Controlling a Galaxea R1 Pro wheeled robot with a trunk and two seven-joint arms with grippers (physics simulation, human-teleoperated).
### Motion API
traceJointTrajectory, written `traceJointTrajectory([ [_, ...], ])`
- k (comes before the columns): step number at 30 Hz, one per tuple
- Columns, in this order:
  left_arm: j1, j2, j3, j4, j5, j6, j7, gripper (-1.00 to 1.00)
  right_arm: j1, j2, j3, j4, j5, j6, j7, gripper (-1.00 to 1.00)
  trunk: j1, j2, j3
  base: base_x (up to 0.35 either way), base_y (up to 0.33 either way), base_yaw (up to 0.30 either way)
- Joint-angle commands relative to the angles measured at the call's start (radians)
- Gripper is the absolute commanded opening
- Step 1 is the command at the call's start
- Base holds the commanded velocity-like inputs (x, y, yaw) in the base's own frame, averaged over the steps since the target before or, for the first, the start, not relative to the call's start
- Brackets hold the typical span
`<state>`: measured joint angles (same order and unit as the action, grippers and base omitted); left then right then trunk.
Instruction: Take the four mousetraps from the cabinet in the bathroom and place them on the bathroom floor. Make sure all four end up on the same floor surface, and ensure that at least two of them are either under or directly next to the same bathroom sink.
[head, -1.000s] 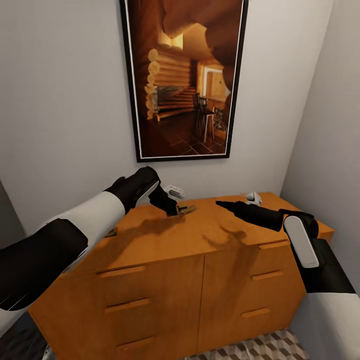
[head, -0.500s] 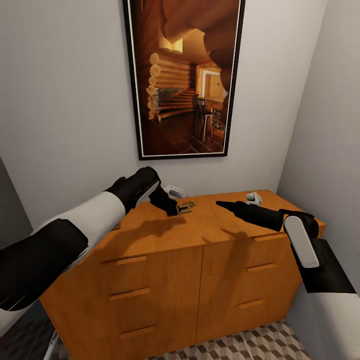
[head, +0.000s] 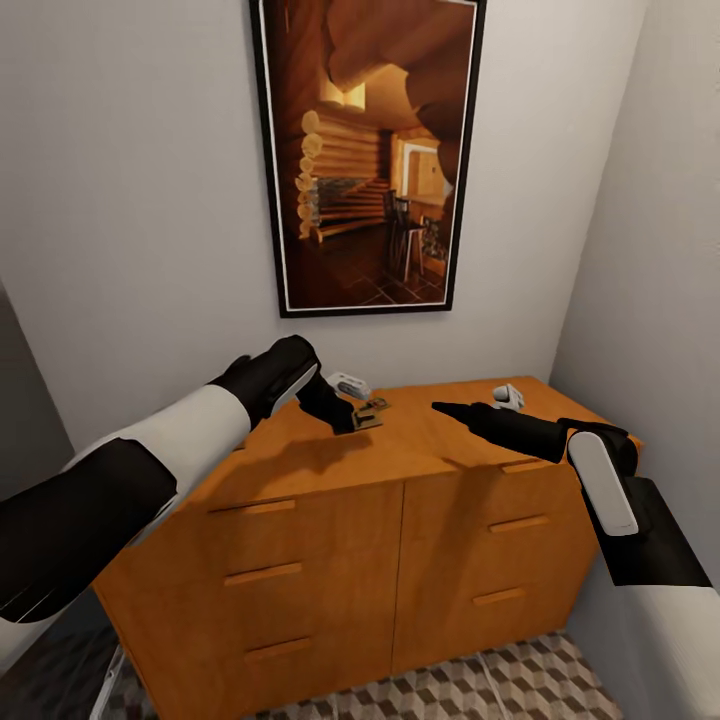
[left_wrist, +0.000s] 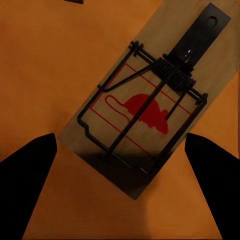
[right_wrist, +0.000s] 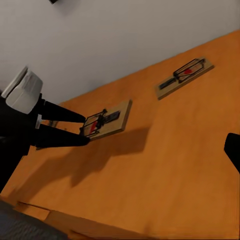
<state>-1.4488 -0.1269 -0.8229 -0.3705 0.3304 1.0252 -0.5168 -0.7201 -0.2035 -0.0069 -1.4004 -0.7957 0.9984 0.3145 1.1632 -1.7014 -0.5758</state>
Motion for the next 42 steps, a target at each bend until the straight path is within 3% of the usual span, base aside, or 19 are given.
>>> traceJointTrajectory([
  [1,0.000,0.002,-0.006,0.001,0.005,0.001,-0.002,-1.00,-0.001,0.000,-0.001,0.000,0.009,0.003,0.009,1.00,0.000,-0.001,-0.001,-0.058,0.000,0.000],
  [15,0.011,0.005,-0.001,0.029,0.012,0.000,-0.003,-1.00,-0.001,0.000,-0.001,0.000,0.009,0.003,0.009,1.00,0.000,-0.001,-0.001,-0.011,0.000,0.000],
  [24,0.013,0.004,-0.001,0.035,0.077,-0.002,-0.001,-1.00,-0.001,-0.006,-0.002,0.001,0.010,0.003,0.009,1.00,0.000,-0.001,-0.001,-0.113,0.000,0.000],
  [34,0.012,0.004,0.001,0.031,0.085,-0.002,0.000,-1.00,-0.001,-0.018,-0.005,0.001,0.010,0.003,0.008,1.00,0.000,-0.001,-0.001,-0.283,0.000,0.000],
  [42,0.011,0.004,0.068,0.023,0.084,-0.002,0.001,-1.00,-0.001,-0.040,-0.007,0.001,0.010,0.003,0.009,1.00,0.000,-0.001,-0.001,-0.032,0.000,0.000],
])
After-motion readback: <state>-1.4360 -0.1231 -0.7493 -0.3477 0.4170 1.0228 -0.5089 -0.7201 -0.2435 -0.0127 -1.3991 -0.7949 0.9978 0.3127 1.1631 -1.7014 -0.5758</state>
